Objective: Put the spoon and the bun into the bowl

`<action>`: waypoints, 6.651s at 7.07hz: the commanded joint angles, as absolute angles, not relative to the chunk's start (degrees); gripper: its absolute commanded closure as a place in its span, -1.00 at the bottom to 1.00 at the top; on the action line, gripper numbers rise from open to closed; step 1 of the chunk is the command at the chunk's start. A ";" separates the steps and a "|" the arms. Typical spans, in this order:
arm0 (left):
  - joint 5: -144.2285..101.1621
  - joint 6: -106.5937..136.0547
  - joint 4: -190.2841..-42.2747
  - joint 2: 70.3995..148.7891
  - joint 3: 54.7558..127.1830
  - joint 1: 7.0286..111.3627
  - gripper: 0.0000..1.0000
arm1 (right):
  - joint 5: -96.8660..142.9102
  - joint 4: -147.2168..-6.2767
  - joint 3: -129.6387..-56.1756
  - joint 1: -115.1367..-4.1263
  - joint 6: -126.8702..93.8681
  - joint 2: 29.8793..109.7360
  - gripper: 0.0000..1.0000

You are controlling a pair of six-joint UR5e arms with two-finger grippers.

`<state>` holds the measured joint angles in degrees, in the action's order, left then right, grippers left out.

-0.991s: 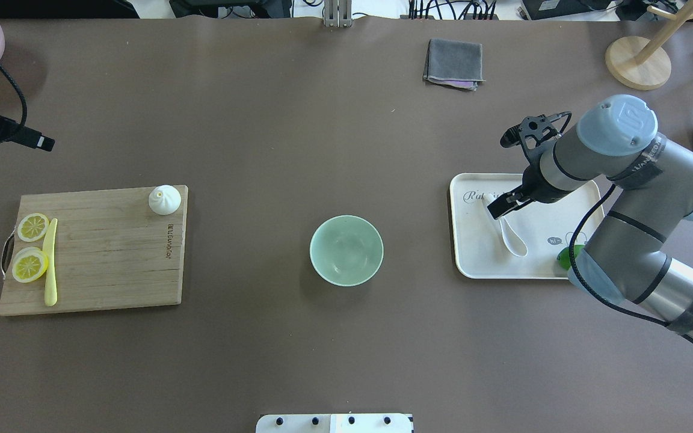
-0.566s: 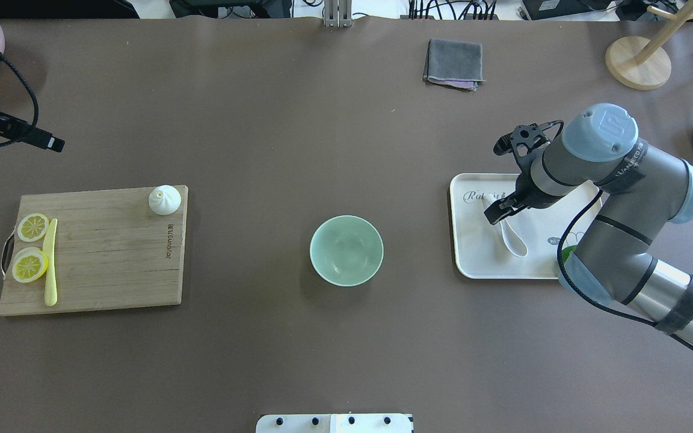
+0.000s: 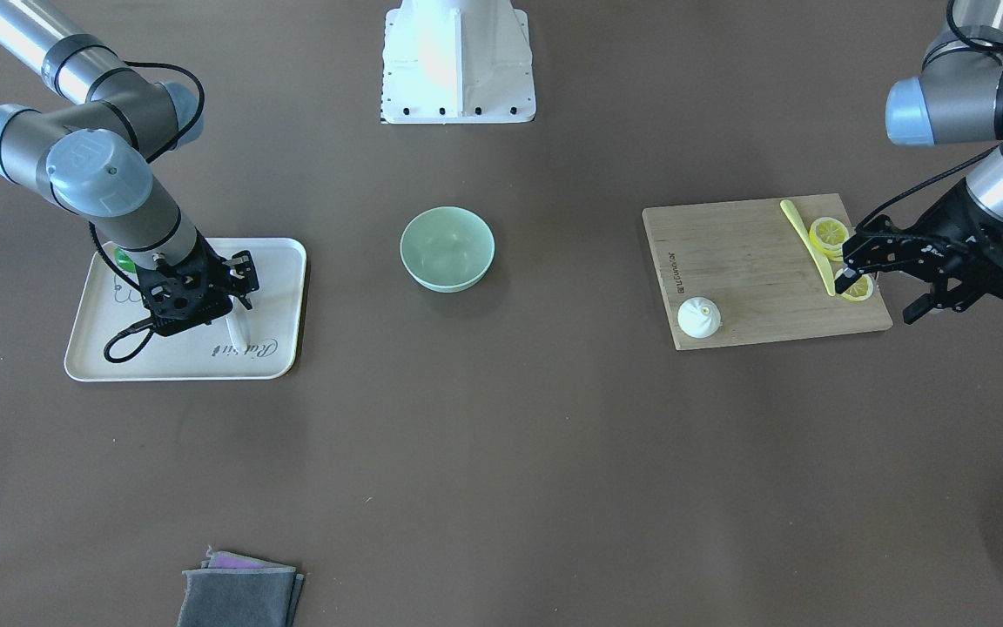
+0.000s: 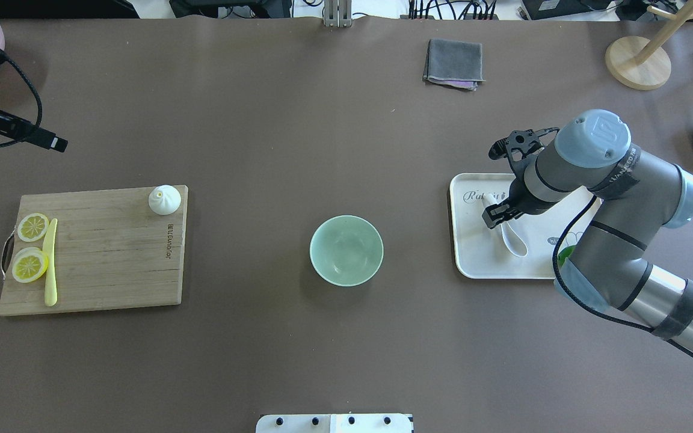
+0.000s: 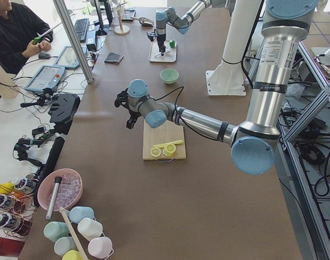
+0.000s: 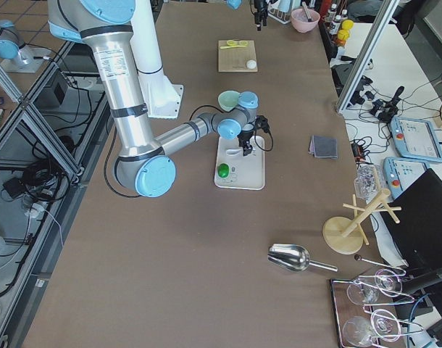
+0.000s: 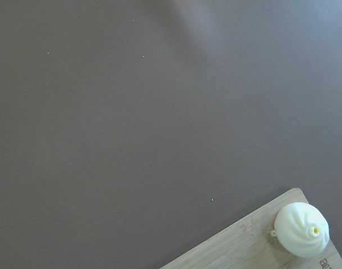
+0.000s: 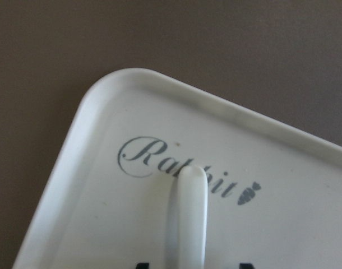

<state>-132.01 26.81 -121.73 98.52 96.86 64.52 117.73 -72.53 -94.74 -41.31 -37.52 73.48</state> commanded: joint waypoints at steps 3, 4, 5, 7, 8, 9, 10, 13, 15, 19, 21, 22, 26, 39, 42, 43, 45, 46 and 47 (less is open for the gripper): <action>-132.01 26.98 -121.73 98.53 97.03 64.51 -0.96 | 117.86 -72.60 -94.39 -40.96 -37.79 73.30 1.00; -132.01 26.98 -121.73 98.53 97.29 64.51 -0.96 | 117.95 -72.60 -94.83 -41.04 -37.88 73.04 1.00; -132.01 26.98 -121.64 98.70 97.21 64.42 -0.96 | 119.43 -73.73 -96.05 -42.44 -39.97 71.56 1.00; -129.05 30.73 -121.55 99.40 97.20 60.94 -0.96 | 121.99 -76.71 -97.90 -43.86 -48.81 67.26 1.00; -123.37 36.94 -123.03 99.93 97.73 55.51 -0.96 | 121.99 -76.82 -98.61 -43.77 -53.74 65.58 1.00; -118.61 43.53 -127.48 100.11 97.30 50.41 -0.96 | 122.08 -76.82 -98.70 -43.60 -57.18 64.00 1.00; -115.78 46.81 -128.92 100.19 97.12 46.97 -0.96 | 121.82 -76.82 -98.88 -43.16 -61.39 62.51 1.00; -108.30 50.88 -129.02 101.86 96.16 38.70 -0.95 | 120.24 -76.82 -98.79 -40.53 -66.17 59.86 1.00; -106.79 50.54 -129.11 103.01 94.66 37.88 -0.82 | 117.69 -76.82 -98.88 -37.80 -69.94 57.58 1.00; -110.99 50.71 -128.06 102.57 95.54 40.59 0.92 | 113.91 -76.82 -98.88 -34.11 -71.89 56.07 1.00; -111.88 51.50 -127.88 102.65 96.58 43.31 1.00 | 113.03 -76.82 -98.96 -33.31 -71.89 55.99 1.00; -115.19 51.50 -127.62 103.09 97.03 45.42 1.00 | 113.03 -76.82 -98.96 -32.88 -72.24 55.99 1.00; -116.54 60.45 -127.09 108.63 98.79 45.79 1.00 | 108.81 -76.64 -98.01 -27.96 -74.27 53.45 1.00; -101.43 78.13 -124.63 121.38 99.41 22.08 1.00 | 124.01 -76.82 -99.76 -47.63 -61.00 61.87 -1.00; -100.64 78.05 -124.72 123.57 98.35 21.00 -0.21 | 124.01 -76.90 -100.98 -47.90 -61.00 62.75 -1.00; -100.55 78.05 -124.72 123.84 98.44 21.35 -0.95 | 124.01 -76.82 -100.99 -47.99 -60.91 63.01 -1.00; -98.17 78.22 -124.63 124.19 99.13 23.10 -0.96 | 124.19 -76.82 -101.07 -48.51 -60.39 63.19 -1.00; -100.18 77.96 -120.97 124.02 100.71 26.42 -0.96 | 126.10 -76.90 -101.42 -50.52 -58.03 64.59 -1.00; -107.59 77.61 -111.98 123.84 104.29 31.41 -0.96 | 128.91 -76.90 -103.60 -53.32 -52.79 68.95 -1.00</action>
<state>-101.43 77.94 -119.94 123.99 101.01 26.45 126.26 -76.87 -101.89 -50.60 -57.40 65.30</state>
